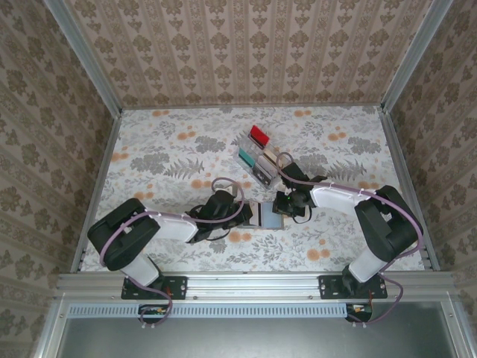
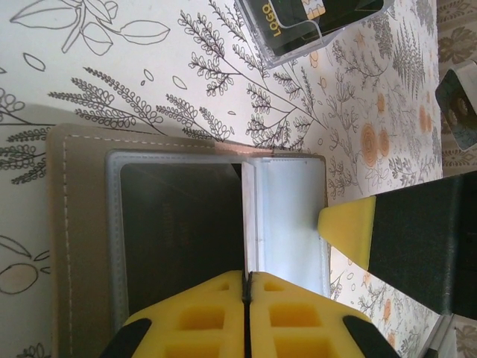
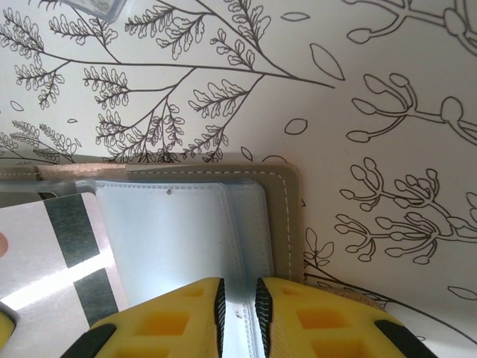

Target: Put the credit cards into the card holder

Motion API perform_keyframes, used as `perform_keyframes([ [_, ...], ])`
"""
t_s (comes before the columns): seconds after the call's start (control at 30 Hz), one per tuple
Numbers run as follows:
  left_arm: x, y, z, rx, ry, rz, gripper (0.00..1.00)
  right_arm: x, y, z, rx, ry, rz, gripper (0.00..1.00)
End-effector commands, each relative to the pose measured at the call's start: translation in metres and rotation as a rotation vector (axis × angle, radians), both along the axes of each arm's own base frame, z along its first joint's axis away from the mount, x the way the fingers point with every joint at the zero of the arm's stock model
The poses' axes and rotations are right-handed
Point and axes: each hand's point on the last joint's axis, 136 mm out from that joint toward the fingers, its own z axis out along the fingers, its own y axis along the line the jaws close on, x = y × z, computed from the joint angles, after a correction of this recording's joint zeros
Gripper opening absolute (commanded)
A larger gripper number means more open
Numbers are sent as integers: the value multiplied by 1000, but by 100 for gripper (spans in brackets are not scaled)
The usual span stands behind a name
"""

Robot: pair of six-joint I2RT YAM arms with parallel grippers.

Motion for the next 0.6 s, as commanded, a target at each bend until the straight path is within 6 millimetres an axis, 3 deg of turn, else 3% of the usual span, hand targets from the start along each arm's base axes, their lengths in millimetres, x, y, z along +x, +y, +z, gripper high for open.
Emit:
perform_keyframes([
  [0.0,-4,-5,-9,0,-11,-33,9,-19,-19,-26,-76,89,-29,22],
  [0.17,-5,-12,-18,-40,16,-33,9,-20,-20,-27,-80,92,-34,22],
  [0.57,-12,-3,-23,-13,36,-38,9,-14,-18,-22,-77,79,-33,22],
])
